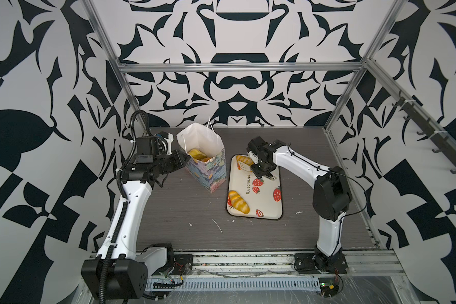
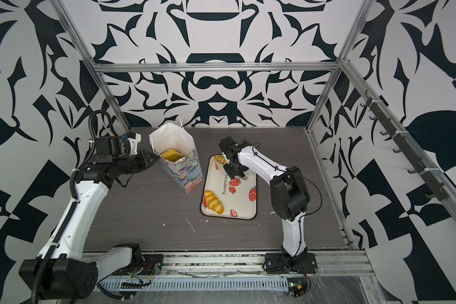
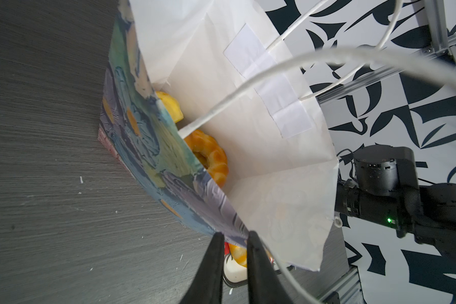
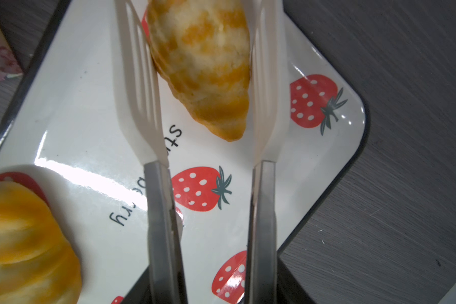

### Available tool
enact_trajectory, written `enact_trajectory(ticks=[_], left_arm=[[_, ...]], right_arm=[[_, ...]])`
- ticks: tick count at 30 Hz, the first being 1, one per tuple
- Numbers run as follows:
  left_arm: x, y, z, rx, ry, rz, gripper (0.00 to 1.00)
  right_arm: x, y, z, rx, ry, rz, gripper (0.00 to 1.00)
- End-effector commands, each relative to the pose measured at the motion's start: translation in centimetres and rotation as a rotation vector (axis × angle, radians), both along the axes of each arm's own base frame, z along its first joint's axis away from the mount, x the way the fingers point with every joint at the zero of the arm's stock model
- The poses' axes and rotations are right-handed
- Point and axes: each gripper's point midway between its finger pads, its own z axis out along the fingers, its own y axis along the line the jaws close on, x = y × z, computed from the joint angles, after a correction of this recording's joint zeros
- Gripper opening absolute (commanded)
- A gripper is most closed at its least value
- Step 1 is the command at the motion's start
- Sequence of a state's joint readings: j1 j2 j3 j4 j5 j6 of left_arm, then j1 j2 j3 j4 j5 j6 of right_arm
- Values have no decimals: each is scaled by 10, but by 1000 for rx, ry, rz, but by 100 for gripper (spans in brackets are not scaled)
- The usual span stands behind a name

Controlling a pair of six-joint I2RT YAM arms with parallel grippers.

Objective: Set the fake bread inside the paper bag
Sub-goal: 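Squeeze the right tongs on the croissant and lift it off the tray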

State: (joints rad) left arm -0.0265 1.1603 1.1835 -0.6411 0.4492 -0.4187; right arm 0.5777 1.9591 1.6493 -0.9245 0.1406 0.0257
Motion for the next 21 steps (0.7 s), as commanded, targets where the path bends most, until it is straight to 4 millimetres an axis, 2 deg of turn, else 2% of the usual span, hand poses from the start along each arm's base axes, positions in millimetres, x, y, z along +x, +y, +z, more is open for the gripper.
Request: enact_trajectory(ticks=[1,6,12,21], left_arm=[[-6,0,-2,3,2,-6,20],[-5,-1,-2,2,3,-8,20],[-5,0,-2,5,0,-7,20],[-5,-1,-2,2,1,-9,20]], right_arm=[[8,6,13,22,-36,6,52],[6,8,11,36,-23,9,49],[3,7,12,42,-22,4,38],[-5,0,39,79,-82,-19,34]])
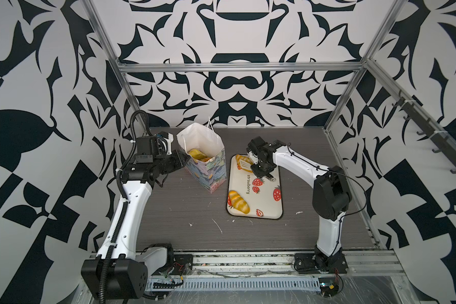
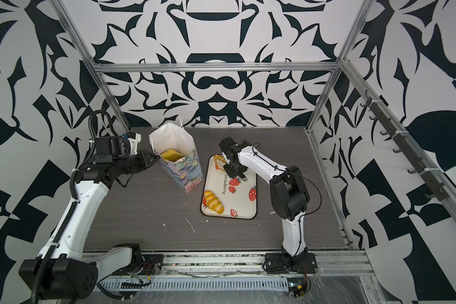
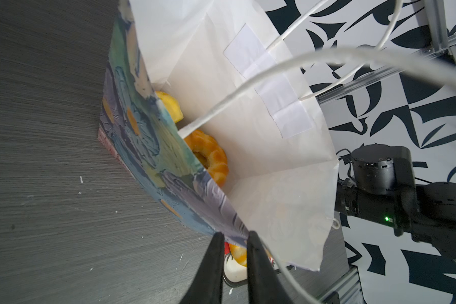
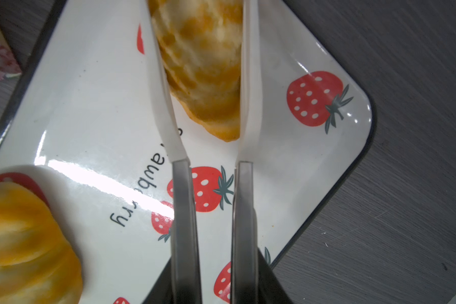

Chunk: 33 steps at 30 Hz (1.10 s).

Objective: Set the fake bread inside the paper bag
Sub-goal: 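Squeeze the right tongs on the croissant and lift it off the tray, then carry the croissant with the right tongs over the bag opening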

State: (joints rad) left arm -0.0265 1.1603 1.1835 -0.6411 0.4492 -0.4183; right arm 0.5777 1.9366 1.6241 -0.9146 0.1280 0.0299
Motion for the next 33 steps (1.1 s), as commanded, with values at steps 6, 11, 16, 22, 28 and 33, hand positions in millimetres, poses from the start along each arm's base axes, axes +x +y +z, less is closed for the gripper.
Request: enact_trajectory(ticks=[6,11,16,22,28,33], left_arm=[[-4,-1,-2,-3,4,-9,20],[-3,-2,-1,-5,3,-10,20],[-3,-2,0,-10,3,-11,20],[-3,-2,1,-11,3,-13,20],[-3,-2,0,-11,4,-13,20],[-3,-3,0,-13,5,-16,20]], right_arm=[[-14,-10,57,92,-123,-45,32],[-29,-16,73,133,-147,-71,31],[-44,-13,94,169,-166,-71,31],[-62,-4,124,164,-215,-33,31],[-73,4,160,156,-294,-12,31],[-80,13,187,176,-342,17,31]])
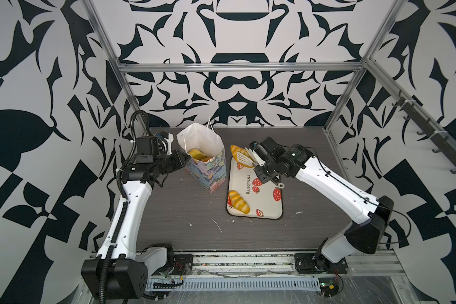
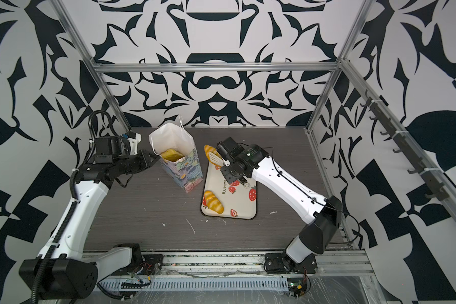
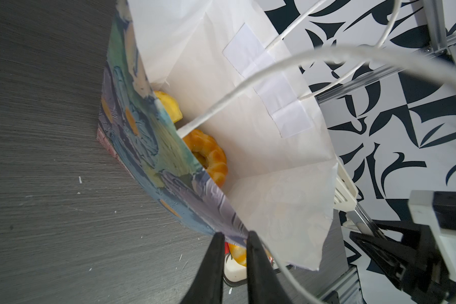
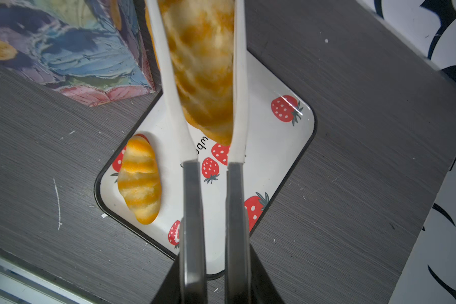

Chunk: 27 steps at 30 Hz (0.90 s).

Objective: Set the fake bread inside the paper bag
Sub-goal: 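Carry the croissant with the right tongs over the bag opening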

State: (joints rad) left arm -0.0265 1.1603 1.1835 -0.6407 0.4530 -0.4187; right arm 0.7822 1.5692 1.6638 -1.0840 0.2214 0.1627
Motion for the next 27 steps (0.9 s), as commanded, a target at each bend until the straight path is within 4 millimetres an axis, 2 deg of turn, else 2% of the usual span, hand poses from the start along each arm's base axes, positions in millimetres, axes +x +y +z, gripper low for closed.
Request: enact_trajectory(ticks=[1,14,20,27], left_arm=[[-2,-2,-1,-10,6,-13,20],[-4,-2,-1,-9,4,-13,20],[-6,-2,1,-6,-3,-15,20],[-8,1,7,11,-24,0,20]], right_arm=[[-2,-7,49,51,-118,-32,31],[-8,4,96,102,-205,-10,31],[-12,21,115,125,-240,24,31],[-16,47,124,123,-263,78,31]])
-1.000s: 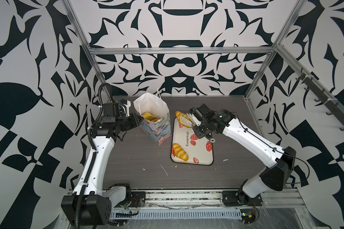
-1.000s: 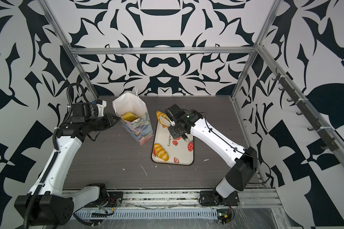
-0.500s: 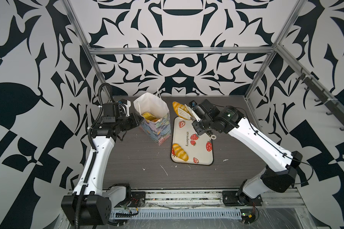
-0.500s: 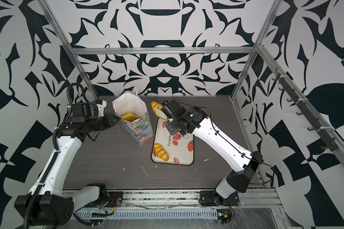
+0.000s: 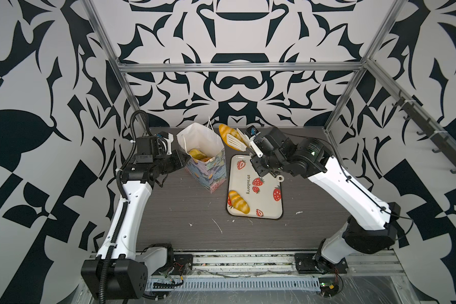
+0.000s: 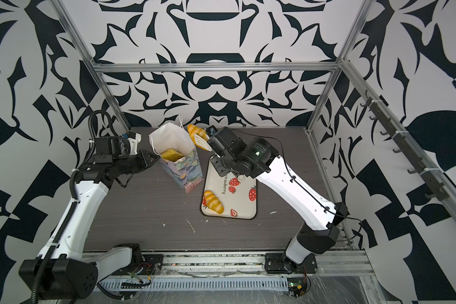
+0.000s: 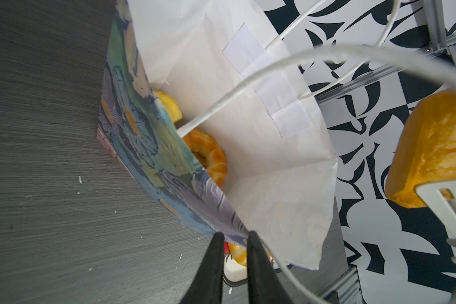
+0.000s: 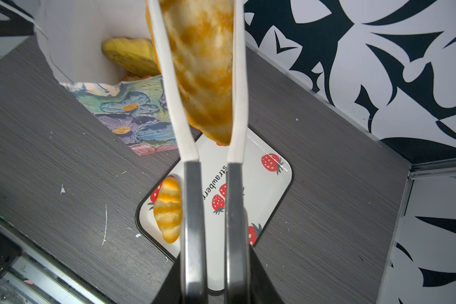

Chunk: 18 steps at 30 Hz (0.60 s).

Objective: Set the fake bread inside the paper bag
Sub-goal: 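Carry the croissant with the right tongs over the bag opening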

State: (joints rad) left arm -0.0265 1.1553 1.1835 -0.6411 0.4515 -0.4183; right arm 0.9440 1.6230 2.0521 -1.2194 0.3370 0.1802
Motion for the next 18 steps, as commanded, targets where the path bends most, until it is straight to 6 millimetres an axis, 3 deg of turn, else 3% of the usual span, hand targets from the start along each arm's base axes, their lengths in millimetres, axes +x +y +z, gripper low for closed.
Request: enact_trajectory(ticks=[1,10,18], left_arm=[[-8,2,8,15,-25,3,21],[-3,5,12,33,-35,16,29],[1,9,8,59,-24,31,29]], right_arm=[[3,9,21,27,-64,1,31],[1,38,30,34,-89,55,31],[5,57,41,42,-110,92,31]])
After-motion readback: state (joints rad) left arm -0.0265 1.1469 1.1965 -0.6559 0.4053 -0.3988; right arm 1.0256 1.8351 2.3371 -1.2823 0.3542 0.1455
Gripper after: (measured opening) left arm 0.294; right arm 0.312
